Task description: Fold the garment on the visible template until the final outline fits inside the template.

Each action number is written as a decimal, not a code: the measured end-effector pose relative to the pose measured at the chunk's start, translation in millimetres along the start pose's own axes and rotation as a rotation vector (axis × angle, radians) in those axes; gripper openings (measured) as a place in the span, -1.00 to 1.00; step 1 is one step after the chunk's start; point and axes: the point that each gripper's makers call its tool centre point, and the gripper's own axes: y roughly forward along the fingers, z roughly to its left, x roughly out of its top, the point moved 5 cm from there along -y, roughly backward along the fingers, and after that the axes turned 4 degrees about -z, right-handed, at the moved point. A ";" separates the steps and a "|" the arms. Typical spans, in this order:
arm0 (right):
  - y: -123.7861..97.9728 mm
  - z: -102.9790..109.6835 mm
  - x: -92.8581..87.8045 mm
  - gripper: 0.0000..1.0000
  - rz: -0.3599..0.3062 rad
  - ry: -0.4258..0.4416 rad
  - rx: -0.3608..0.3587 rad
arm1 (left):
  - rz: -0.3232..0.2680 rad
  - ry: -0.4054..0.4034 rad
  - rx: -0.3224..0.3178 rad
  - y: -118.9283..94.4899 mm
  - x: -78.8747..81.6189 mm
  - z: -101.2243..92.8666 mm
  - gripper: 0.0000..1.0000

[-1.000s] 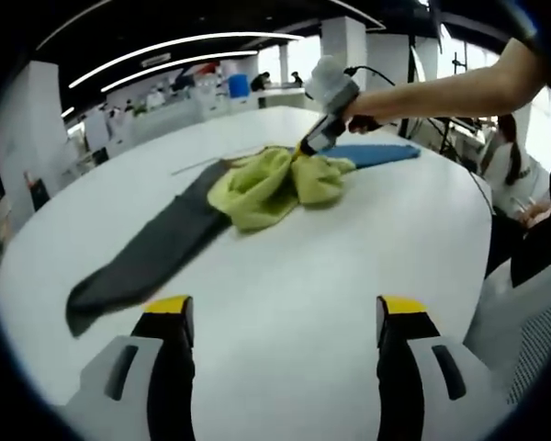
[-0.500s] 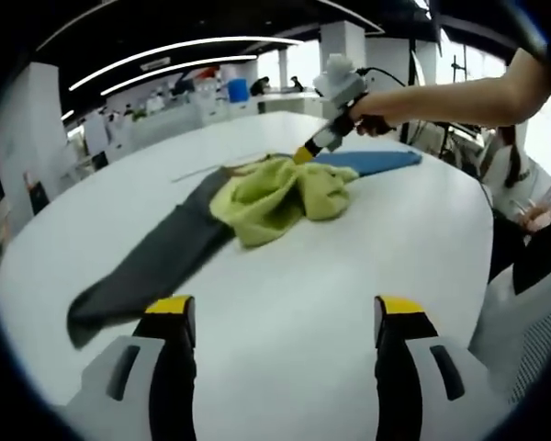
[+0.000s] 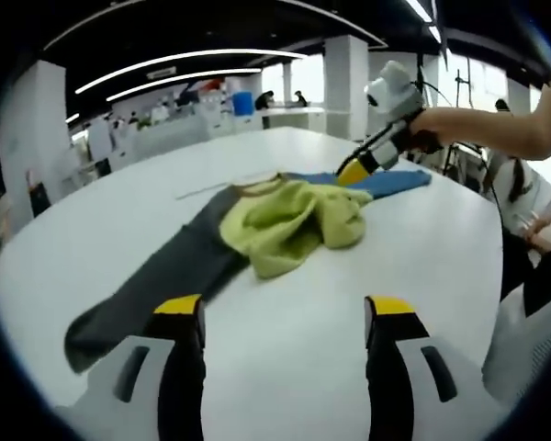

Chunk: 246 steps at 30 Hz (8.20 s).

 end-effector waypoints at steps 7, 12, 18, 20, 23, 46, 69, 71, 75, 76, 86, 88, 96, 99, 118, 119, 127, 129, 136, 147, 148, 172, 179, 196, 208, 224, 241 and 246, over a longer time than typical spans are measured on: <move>-12.4 3.7 -25.6 -0.24 0.038 0.039 -0.016 | -0.024 -0.060 0.010 18.0 3.6 9.8 0.18; -14.5 5.8 -43.6 -0.30 0.077 0.077 -0.053 | -0.026 -0.041 0.019 39.4 4.9 17.8 0.05; -11.0 8.3 -57.2 -0.39 0.094 0.120 -0.061 | -0.003 -0.066 0.008 58.0 -1.9 23.5 -0.03; -9.5 7.8 -58.8 -0.44 0.083 0.136 -0.066 | -0.030 -0.104 -0.008 63.5 -1.3 22.5 -0.09; -6.1 9.2 -60.4 -0.49 0.072 0.153 -0.061 | -0.018 -0.086 -0.007 70.8 -4.1 24.0 -0.23; 14.6 13.0 -63.7 -0.89 0.066 0.085 -0.104 | -0.001 -0.130 -0.067 92.8 -15.8 23.7 -0.84; -8.3 9.1 -62.3 -1.00 0.065 0.066 -0.106 | -0.034 -0.189 -0.080 62.4 -1.4 11.9 -0.99; -13.3 8.9 -62.7 -1.00 0.067 0.070 -0.111 | -0.030 -0.172 -0.079 57.8 0.4 10.0 -0.99; -24.3 10.0 -63.5 -1.00 0.058 0.075 -0.114 | -0.022 -0.144 -0.090 46.9 3.0 5.0 -0.99; -27.9 10.6 -64.3 -1.00 0.055 0.074 -0.114 | -0.019 -0.136 -0.091 43.8 3.4 3.8 -0.99; -56.3 12.7 -81.3 -1.00 0.053 0.097 -0.124 | -0.019 -0.125 -0.075 18.6 3.2 -7.7 -0.99; -61.0 11.6 -84.9 -1.00 0.048 0.119 -0.138 | -0.016 -0.125 -0.065 13.8 2.7 -8.1 -0.99; -79.8 17.7 -98.0 -1.00 0.052 0.131 -0.149 | -0.017 -0.145 -0.063 -4.8 1.0 -15.6 -0.99; -86.4 19.9 -101.7 -1.00 0.044 0.141 -0.157 | -0.020 -0.189 -0.059 -12.2 -0.4 -19.3 -0.99; -112.9 35.9 -133.1 -1.00 0.080 0.177 -0.171 | 0.033 -0.329 -0.028 -48.4 -33.1 -26.4 -0.99; -114.5 37.9 -135.4 -1.00 0.081 0.175 -0.167 | 0.039 -0.328 -0.028 -49.9 -34.8 -27.3 -0.99; -125.2 52.6 -149.8 -1.00 0.068 0.140 -0.177 | 0.116 -0.353 -0.025 -54.3 -52.4 -29.3 -0.99; -127.2 55.5 -154.1 -1.00 0.084 0.108 -0.179 | 0.122 -0.363 -0.021 -55.7 -54.8 -28.7 -0.99; -135.1 57.3 -162.8 -1.00 0.098 0.116 -0.188 | 0.134 -0.369 -0.013 -61.8 -55.9 -23.2 -0.99; -151.5 65.3 -182.2 -1.00 0.165 0.068 -0.205 | 0.187 -0.361 -0.026 -74.4 -65.2 -21.5 -0.99; -152.3 66.8 -183.5 -1.00 0.168 0.069 -0.200 | 0.194 -0.359 -0.029 -75.7 -66.6 -22.5 -0.99; -160.7 73.1 -207.5 -1.00 0.234 0.143 -0.183 | 0.354 -0.287 -0.043 -90.1 -99.5 -37.4 -0.99; -161.4 75.1 -210.7 -1.00 0.247 0.155 -0.178 | 0.353 -0.294 -0.042 -92.1 -103.2 -38.6 -0.99; -160.3 82.6 -202.3 -0.47 0.193 0.164 -0.133 | 0.262 -0.309 -0.033 -97.7 -87.4 -36.8 -0.66; -160.8 73.7 -175.9 0.30 0.049 0.090 -0.121 | 0.079 -0.184 -0.097 -89.6 -56.4 -40.6 0.14; -177.6 2.2 -147.3 0.82 -0.077 0.181 -0.222 | 0.028 -0.146 -0.115 -76.3 -36.3 -43.9 0.70; -195.3 -102.2 -143.6 0.86 -0.169 0.370 -0.380 | -0.006 -0.111 -0.142 -65.0 -18.9 -49.4 0.98; -200.5 -139.3 -151.7 0.83 -0.147 0.396 -0.440 | -0.020 -0.108 -0.147 -61.4 -15.7 -50.8 0.98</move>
